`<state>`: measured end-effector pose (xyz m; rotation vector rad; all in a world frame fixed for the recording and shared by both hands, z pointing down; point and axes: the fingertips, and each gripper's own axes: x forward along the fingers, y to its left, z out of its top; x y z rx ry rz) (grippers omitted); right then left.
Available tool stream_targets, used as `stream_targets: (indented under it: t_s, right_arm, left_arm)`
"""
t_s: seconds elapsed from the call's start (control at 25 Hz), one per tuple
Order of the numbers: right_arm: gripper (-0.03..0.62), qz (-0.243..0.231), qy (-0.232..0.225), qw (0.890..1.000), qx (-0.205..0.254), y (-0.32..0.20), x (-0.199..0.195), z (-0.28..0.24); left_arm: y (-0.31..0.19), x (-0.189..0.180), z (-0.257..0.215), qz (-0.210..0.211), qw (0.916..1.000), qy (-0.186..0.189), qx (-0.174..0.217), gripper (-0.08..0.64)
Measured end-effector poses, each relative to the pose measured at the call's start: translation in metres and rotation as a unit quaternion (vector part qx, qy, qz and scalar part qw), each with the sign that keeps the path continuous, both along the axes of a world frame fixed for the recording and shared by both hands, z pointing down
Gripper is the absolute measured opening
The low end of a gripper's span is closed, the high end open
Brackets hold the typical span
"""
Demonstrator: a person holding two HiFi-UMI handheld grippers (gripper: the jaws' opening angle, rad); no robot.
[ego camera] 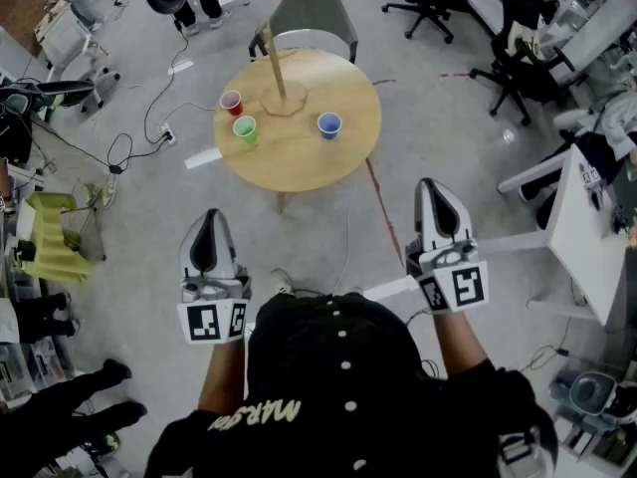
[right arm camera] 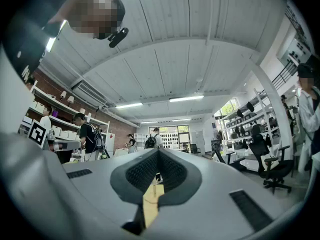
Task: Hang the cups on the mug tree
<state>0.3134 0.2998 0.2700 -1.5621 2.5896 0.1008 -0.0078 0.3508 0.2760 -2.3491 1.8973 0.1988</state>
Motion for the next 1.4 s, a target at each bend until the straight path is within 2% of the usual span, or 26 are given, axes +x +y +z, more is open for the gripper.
stream_targets:
  t_s: [0.08,0.2,0.32,0.48,0.52,0.6,0.64,0.96,1.16,1.4]
  right_arm:
    - [-0.003,-0.006,-0.01,1.0,0.003,0.002,-0.003,-0.003]
    - [-0.002,-0.04,-0.044,0.998,0.021,0.01,-0.015,-0.015]
    - [0.0,-0.06,-0.042,0.997,0.018,0.014,-0.02,-0.013]
    - [0.012,-0.066,-0.057,0.996,0.015,0.013,-0.009,-0.012]
    - [0.077,-0.073,-0.054,0.996,0.014,0.013,-0.006,-0.011]
    - [0.319,-0.089,-0.054,0.995,0.013,0.013,-0.001,-0.011]
    - [0.342,-0.096,-0.06,0.993,0.018,0.013,0.003,-0.013]
    - [0.356,-0.126,-0.04,0.991,-0.001,0.015,0.032,0.005]
    - [0.357,-0.124,-0.038,0.992,-0.002,0.006,0.026,0.011]
    - [0.357,-0.115,-0.036,0.993,0.005,-0.029,0.015,0.007]
  left_arm:
    - [0.002,0.0,-0.001,-0.001,1.0,0.0,0.001,-0.006]
    - [0.005,-0.001,0.001,0.0,1.0,0.003,0.002,-0.006]
    - [0.006,0.002,0.001,0.002,1.0,0.002,0.003,-0.006]
    - [0.007,0.012,-0.002,-0.002,1.0,-0.002,0.004,-0.006]
    - [0.008,0.016,-0.002,-0.004,1.0,-0.004,0.004,-0.006]
    - [0.011,0.026,-0.002,-0.009,0.9999,-0.006,0.003,-0.006]
    - [0.014,0.032,-0.002,-0.013,0.9999,-0.006,0.001,-0.006]
    - [0.031,0.069,-0.004,-0.041,0.9991,-0.007,0.005,-0.006]
    - [0.022,0.062,0.003,-0.044,0.999,-0.002,0.003,-0.005]
    - [-0.019,0.051,0.003,-0.037,0.9993,-0.001,0.007,-0.006]
